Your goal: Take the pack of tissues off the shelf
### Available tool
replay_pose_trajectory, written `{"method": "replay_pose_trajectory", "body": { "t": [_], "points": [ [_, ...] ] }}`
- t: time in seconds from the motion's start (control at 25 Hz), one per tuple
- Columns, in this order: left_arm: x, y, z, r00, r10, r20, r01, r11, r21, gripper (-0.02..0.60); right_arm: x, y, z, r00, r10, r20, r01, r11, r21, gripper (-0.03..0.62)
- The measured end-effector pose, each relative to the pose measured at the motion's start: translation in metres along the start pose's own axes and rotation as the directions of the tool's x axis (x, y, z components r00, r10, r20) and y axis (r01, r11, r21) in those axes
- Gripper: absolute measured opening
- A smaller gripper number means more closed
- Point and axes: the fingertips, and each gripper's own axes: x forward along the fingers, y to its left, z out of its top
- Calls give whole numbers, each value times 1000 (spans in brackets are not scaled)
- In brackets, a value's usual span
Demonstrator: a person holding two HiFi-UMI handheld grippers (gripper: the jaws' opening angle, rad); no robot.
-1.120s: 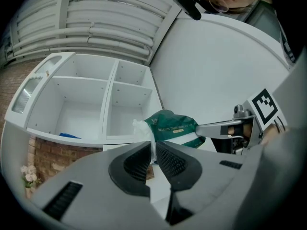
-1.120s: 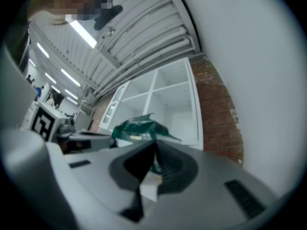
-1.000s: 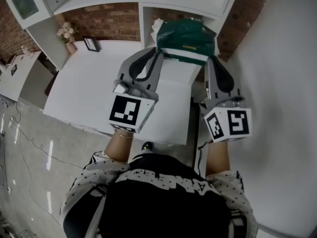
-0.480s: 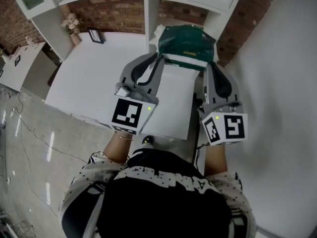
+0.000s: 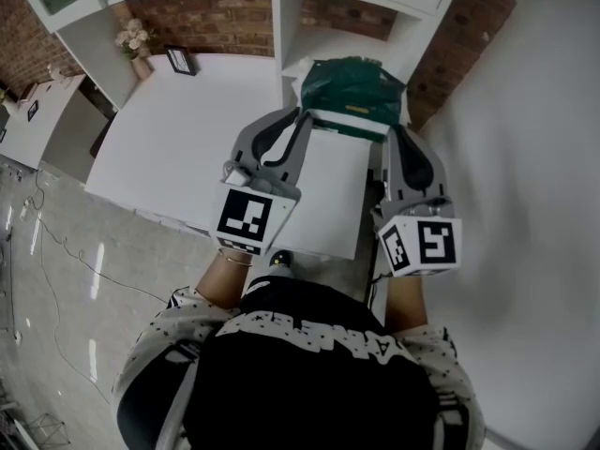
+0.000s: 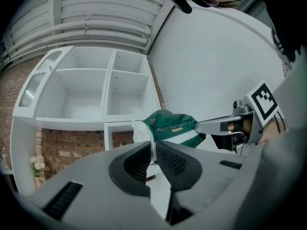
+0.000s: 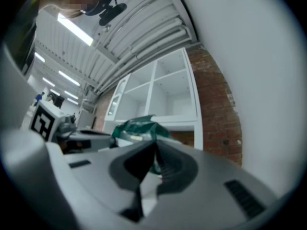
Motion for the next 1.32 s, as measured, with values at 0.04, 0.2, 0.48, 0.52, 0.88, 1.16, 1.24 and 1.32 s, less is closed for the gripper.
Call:
{"method": "replay_pose_trajectory", "body": {
  "t": [0.04, 0.2, 0.48, 0.52, 0.88, 1.16, 1.24, 1.32],
  "points": [
    [0, 0, -2, 1000, -2, -3, 2, 1000, 4, 63, 0, 0, -2, 1000, -1, -4, 1, 1000, 4, 37],
    [1, -1, -6, 1000, -1, -25, 1, 1000, 0, 63, 1, -1, -8, 1000, -1, -23, 2, 1000, 17, 37],
    [1, 0, -5, 1000, 4, -19, -3, 1000, 27, 63, 1, -1, -7, 1000, 5, -17, -5, 1000, 14, 37],
    [1, 0, -5, 1000, 6, -22, -5, 1000, 20, 63, 1, 0, -8, 1000, 5, -17, -4, 1000, 14, 37],
    [2, 0, -5, 1000, 0, -20, 1, 999, 39, 63, 1, 0, -8, 1000, -4, -16, 4, 1000, 16, 37],
    [3, 0, -5, 1000, -6, -15, 7, 999, 49, 63, 0, -1, -8, 1000, -12, -18, 12, 1000, 15, 37],
    [3, 0, -5, 1000, -6, -14, 7, 999, 48, 63, 1, -1, -8, 1000, -13, -18, 13, 1000, 18, 37],
    [4, 0, -5, 1000, -7, -14, 7, 999, 49, 63, 2, -2, -8, 1000, -12, -17, 12, 1000, 21, 37]
  ]
}}
